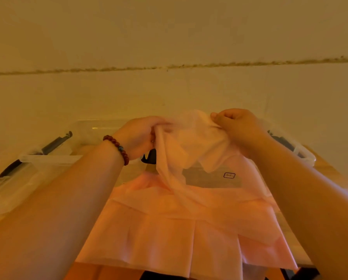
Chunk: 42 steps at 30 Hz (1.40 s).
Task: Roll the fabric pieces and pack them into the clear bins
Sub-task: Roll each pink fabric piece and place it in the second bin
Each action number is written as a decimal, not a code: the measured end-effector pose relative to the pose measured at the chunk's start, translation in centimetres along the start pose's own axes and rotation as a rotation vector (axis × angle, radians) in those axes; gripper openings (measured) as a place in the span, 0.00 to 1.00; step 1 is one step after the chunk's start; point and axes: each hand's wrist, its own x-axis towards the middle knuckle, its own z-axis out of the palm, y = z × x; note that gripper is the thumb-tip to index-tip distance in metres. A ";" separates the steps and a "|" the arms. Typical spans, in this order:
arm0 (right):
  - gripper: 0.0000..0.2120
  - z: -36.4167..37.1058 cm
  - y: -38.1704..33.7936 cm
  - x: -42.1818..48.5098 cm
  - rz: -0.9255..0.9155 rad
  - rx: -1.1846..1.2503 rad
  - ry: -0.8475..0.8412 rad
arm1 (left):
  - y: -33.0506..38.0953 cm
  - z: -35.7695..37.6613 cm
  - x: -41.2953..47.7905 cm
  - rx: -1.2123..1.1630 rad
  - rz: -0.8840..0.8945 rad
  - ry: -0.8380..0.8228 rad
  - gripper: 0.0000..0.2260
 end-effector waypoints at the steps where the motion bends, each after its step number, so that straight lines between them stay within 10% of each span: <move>1: 0.18 0.3 0.1 0.1 -0.008 -0.012 -0.005 | -0.2 0.3 0.1 0.047 -0.001 -0.005 0.10; 10: 0.15 1.4 -0.3 -0.5 -0.134 0.054 -0.166 | -0.6 3.8 1.9 0.183 0.129 -0.286 0.09; 18: 0.21 0.0 -0.6 -1.7 -0.084 -0.133 -0.264 | -1.2 3.5 1.5 0.040 0.045 -0.134 0.10; 24: 0.15 -2.0 0.5 -2.8 -0.035 -0.268 -0.311 | -1.3 1.3 2.0 0.132 0.032 0.282 0.15; 31: 0.15 0.7 -1.1 -1.4 -0.205 -0.028 -0.239 | 0.2 2.6 1.1 0.278 0.345 0.043 0.20; 35: 0.17 1.2 -2.0 -0.8 -0.226 0.002 -0.195 | 0.9 3.7 0.9 0.362 0.236 -0.118 0.18; 42: 0.30 -0.3 -0.9 -1.7 0.037 -0.301 -0.326 | -0.9 0.4 2.4 0.177 0.239 0.136 0.14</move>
